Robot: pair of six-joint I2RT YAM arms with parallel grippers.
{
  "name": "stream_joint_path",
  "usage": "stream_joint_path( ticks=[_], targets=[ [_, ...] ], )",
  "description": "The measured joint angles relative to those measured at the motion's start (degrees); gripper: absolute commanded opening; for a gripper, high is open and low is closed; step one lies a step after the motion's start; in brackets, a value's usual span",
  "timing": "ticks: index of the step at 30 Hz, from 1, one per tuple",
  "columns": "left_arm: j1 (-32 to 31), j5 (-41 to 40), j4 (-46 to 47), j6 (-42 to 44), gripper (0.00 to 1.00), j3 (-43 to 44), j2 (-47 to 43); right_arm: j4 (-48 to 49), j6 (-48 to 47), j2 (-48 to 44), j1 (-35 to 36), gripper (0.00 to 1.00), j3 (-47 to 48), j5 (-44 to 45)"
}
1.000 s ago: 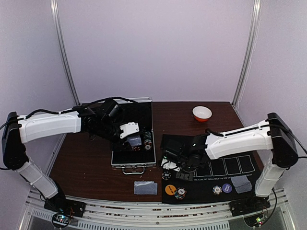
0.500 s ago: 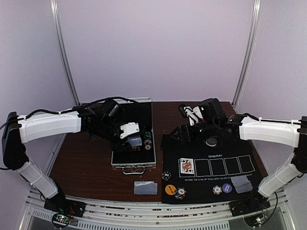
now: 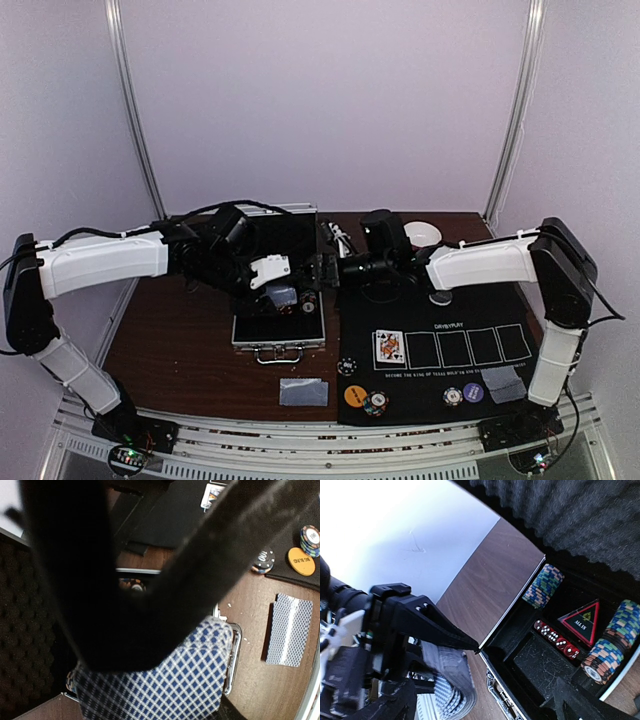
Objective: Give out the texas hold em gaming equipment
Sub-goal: Pick up the poker card from the face-down deck piles.
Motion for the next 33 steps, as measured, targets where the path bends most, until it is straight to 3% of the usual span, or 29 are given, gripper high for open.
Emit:
stream_joint_path(
  ticks=[11,21,29,33],
  targets=[
    [0.22,0.66,-0.22,-0.07,0.49,1.2,0.0,1.77,-0.22,6.95,1.77,0.91,4.24,-3.34],
    [0.22,0.83,-0.26,-0.2,0.49,1.73,0.09,-0.98,-3.15,8.37,2.69,0.63,7.85,-2.45],
    [0.22,0.13,-0.48,-0.17,0.49,1.73,0.61,-7.45,-6.82,5.62,1.86,0.53,7.91,0.09],
    [0.22,-0.22,-0.59,-0.17,0.49,1.73,0.94,-9.81,-8.2,4.83,1.81,0.37,7.93,0.52]
  ],
)
